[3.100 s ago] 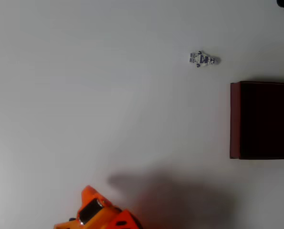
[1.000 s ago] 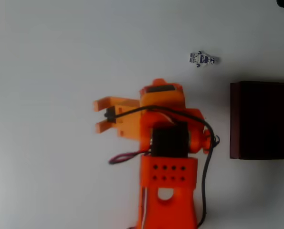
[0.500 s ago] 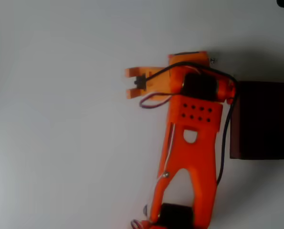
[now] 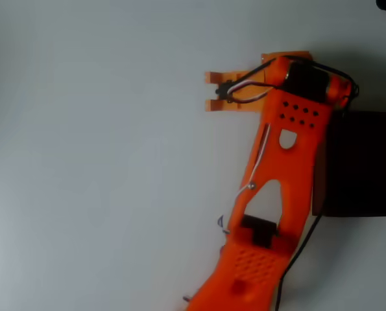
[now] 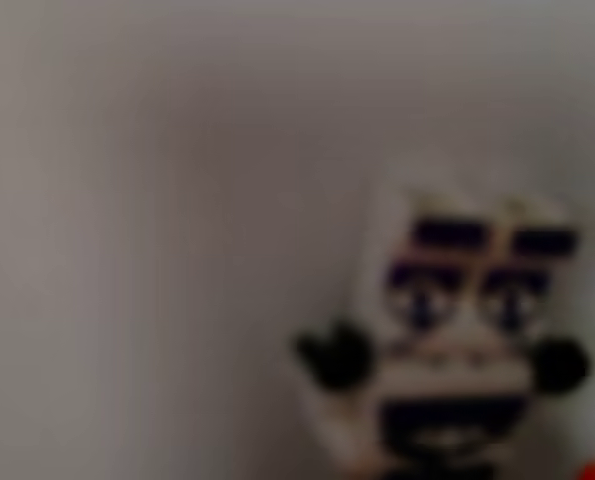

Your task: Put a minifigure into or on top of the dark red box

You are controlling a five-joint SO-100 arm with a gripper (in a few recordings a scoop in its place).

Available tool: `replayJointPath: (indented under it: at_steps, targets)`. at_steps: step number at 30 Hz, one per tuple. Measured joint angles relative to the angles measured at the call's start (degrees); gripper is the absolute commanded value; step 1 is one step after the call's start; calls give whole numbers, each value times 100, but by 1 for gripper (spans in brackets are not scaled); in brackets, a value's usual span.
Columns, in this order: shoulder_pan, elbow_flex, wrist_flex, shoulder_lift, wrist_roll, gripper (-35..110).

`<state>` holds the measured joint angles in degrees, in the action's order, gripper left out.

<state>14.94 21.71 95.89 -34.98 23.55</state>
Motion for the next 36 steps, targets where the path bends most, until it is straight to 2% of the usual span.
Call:
replayJointPath:
  at_steps: [3,6,36]
  targets:
    - [-9,-1898,598,1002,0,16]
    - [62,-2479,712,1020,18,16]
    - [105,-2839,527,1696,-35,16]
